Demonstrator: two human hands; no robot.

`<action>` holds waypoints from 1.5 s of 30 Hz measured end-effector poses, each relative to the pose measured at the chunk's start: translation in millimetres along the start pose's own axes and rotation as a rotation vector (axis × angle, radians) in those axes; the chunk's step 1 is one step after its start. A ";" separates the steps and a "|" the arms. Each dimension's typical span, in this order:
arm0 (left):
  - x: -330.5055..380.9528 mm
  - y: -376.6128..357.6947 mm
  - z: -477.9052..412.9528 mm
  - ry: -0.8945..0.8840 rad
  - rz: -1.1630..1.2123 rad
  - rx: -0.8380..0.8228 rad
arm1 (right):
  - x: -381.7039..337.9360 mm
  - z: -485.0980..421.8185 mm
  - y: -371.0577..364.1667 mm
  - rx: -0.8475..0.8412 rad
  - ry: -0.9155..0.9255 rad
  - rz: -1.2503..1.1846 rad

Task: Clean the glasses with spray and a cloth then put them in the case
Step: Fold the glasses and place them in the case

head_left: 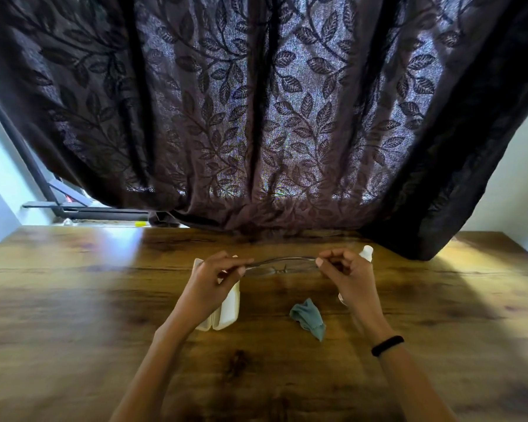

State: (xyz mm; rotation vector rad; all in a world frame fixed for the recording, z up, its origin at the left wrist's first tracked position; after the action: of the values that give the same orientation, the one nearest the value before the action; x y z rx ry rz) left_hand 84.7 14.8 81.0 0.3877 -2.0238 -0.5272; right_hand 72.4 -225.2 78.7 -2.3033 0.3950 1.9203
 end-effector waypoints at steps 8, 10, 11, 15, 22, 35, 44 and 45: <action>-30.1 25.6 25.2 0.245 0.226 0.154 | -5.9 -10.9 -36.2 -0.158 0.015 -0.027; -36.3 34.4 32.3 0.305 0.332 0.229 | -10.8 -15.3 -52.7 -0.198 0.045 -0.019; -39.3 37.7 35.6 0.328 0.365 0.257 | -12.9 -18.3 -61.3 -0.210 0.054 -0.023; -51.5 44.7 47.8 0.423 0.405 0.329 | -14.4 -34.9 -97.0 -0.271 0.029 -0.075; -64.4 52.5 63.8 0.464 0.264 0.286 | -5.1 -61.7 -149.6 -0.444 -0.019 -0.017; -31.4 29.1 63.7 0.227 -0.545 0.034 | 25.5 -79.4 -196.7 -0.681 -0.038 0.464; -31.7 6.5 61.2 0.240 -0.653 -0.118 | 35.8 -74.9 -193.0 -0.688 0.053 0.681; -32.1 5.1 60.8 0.241 -0.657 -0.131 | 36.6 -75.1 -190.9 -0.681 0.057 0.684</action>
State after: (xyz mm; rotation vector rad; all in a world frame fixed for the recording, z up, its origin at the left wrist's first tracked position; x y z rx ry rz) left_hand 46.3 46.9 33.5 0.9970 -1.5934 -0.9550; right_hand 201.6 -65.7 42.5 -2.9107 0.6960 2.6304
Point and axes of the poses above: each hand's wrist, its own z-axis away from the middle knuckle, its own y-axis out of the back of the hand, x = y × z, the point moved 6 cm from there along -z, towards the middle knuckle, and after that the axes turned 2 degrees about x, right-handed, at the moved point
